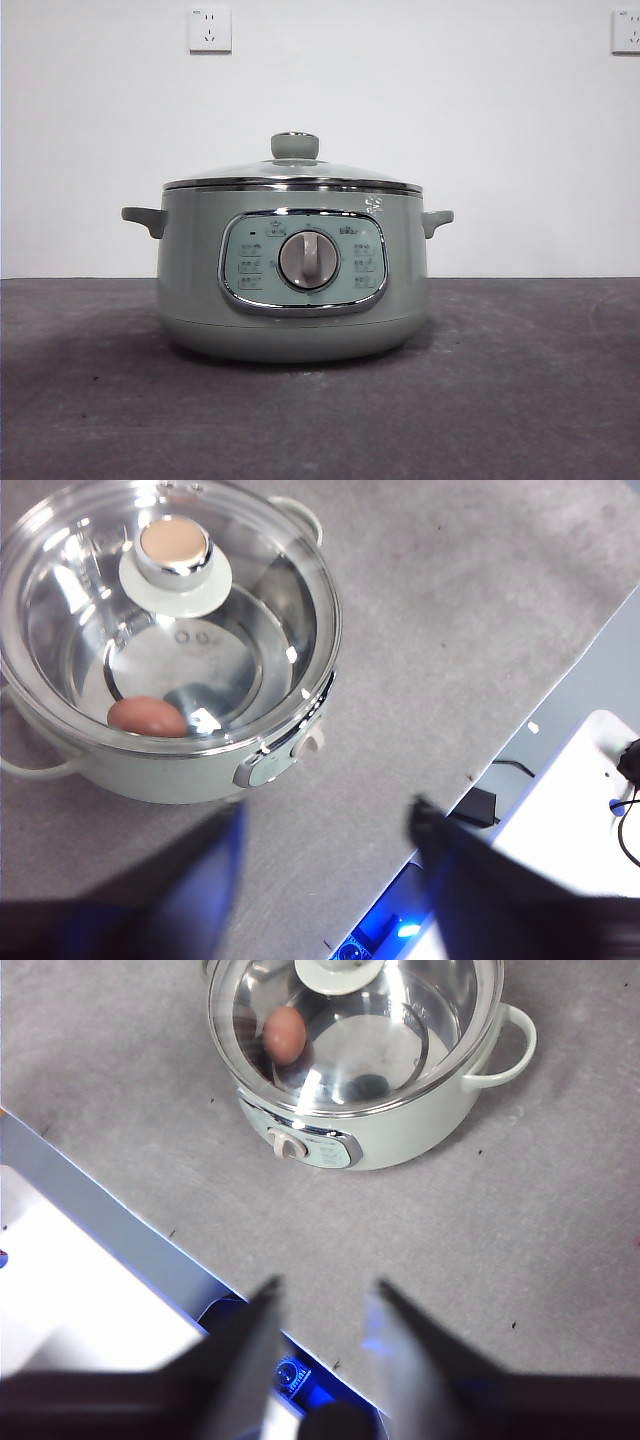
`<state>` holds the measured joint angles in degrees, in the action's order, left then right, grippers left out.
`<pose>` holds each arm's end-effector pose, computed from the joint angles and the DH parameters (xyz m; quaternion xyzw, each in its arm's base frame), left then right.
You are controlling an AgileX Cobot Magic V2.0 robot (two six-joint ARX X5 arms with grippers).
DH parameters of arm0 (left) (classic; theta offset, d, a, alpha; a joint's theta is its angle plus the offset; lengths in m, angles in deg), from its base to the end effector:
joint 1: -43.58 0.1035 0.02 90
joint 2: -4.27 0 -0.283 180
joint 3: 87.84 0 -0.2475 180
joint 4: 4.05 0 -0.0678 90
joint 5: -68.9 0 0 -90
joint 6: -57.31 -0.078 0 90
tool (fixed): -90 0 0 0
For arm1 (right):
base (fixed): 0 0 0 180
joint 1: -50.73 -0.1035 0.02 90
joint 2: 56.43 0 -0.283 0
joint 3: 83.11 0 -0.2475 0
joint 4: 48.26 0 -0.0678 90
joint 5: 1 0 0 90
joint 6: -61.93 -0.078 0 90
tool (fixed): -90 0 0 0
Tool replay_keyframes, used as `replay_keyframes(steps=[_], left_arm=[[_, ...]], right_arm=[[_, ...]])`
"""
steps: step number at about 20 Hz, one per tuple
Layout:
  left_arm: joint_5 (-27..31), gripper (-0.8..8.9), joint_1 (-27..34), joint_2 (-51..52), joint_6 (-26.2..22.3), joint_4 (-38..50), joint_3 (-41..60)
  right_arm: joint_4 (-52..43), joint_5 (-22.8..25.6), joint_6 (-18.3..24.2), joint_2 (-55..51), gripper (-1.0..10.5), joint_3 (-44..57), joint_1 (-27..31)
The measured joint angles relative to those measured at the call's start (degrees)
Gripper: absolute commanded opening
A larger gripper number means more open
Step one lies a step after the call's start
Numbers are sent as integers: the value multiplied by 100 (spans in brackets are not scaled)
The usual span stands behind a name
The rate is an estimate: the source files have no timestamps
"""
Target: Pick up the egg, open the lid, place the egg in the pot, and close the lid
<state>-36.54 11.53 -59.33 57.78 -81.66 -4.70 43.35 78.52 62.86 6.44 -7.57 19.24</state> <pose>0.1614 -0.1255 0.3928 0.0510 0.3750 -0.3713 0.8479 0.1366 0.1003 0.4089 -0.0839 0.4130 0.3279 0.8455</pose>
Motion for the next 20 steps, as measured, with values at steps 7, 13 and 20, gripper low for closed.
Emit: replay_keyframes(steps=[7, 13, 20], left_arm=[[26, -4, 0, 7, 0, -17, 0], [26, -4, 0, 4, 0, -20, 0], [319, -4, 129, 28, -461, 678, 0]], right_arm=[[-2, 13, -76, -9, 2, 0, 0], [0, 13, -101, -9, 2, 0, 0], [-2, 15, -116, -13, 2, 0, 0]])
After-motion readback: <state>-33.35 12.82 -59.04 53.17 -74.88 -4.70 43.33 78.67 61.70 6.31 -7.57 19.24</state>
